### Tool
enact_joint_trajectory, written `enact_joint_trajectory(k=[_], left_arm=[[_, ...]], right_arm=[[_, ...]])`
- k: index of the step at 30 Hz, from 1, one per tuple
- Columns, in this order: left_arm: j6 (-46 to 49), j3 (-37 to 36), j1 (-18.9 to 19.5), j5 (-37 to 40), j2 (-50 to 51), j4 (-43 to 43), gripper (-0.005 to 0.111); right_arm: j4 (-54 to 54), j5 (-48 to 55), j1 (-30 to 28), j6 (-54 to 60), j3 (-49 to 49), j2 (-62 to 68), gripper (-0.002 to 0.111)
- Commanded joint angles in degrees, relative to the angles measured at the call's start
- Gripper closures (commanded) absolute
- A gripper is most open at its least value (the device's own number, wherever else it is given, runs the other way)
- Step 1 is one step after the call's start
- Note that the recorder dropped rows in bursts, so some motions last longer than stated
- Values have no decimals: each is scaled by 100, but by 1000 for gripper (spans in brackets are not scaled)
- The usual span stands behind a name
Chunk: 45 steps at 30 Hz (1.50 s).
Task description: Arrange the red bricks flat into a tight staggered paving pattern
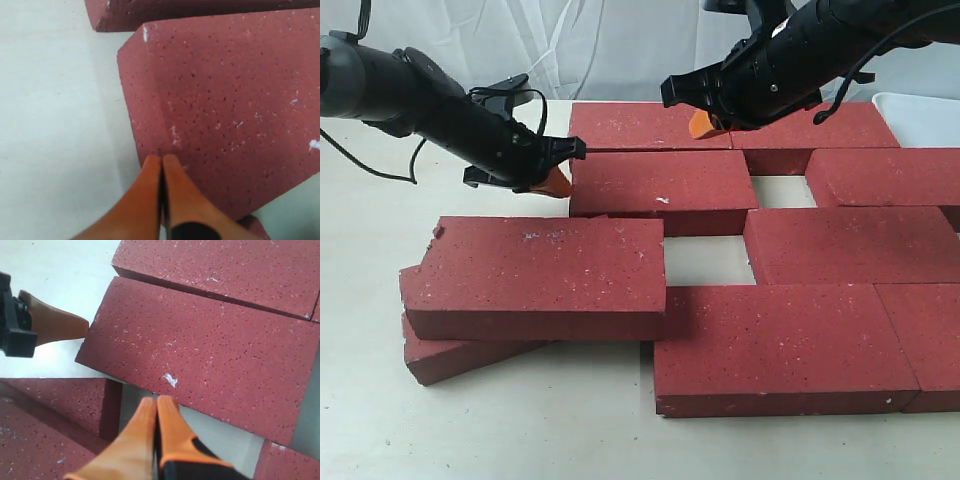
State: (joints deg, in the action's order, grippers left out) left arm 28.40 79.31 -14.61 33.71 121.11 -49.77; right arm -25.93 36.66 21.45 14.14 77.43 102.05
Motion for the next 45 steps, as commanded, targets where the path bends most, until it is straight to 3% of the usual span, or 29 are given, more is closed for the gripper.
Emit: enact_joint_trajectory(k=[1, 17, 23, 27, 34, 41, 44, 45], left_arm=[[307, 20, -38, -3, -15, -470, 107], [519, 20, -38, 193, -15, -828, 107], [497, 20, 272, 487, -381, -523, 107], [-158, 20, 508, 529, -999, 373, 107], [-2483, 8, 278, 1163, -2168, 3463, 107], [-2646, -524, -346, 1703, -2915, 3828, 107], [-2675, -904, -590, 1587, -3176, 4111, 107], [-3072, -1167, -665, 1236, -3319, 4685, 107]], right_arm=[[-16, 2, -13, 13, 36, -52, 109], [-27, 2, -13, 13, 36, -52, 109], [-25, 2, -13, 23, 36, -52, 109], [-49, 2, -13, 23, 36, -52, 109], [-74, 2, -13, 23, 36, -52, 109], [-16, -331, -13, 101, 36, -52, 109], [212, -130, -13, 135, 282, 61, 109], [250, 388, -26, 125, 663, 271, 109]])
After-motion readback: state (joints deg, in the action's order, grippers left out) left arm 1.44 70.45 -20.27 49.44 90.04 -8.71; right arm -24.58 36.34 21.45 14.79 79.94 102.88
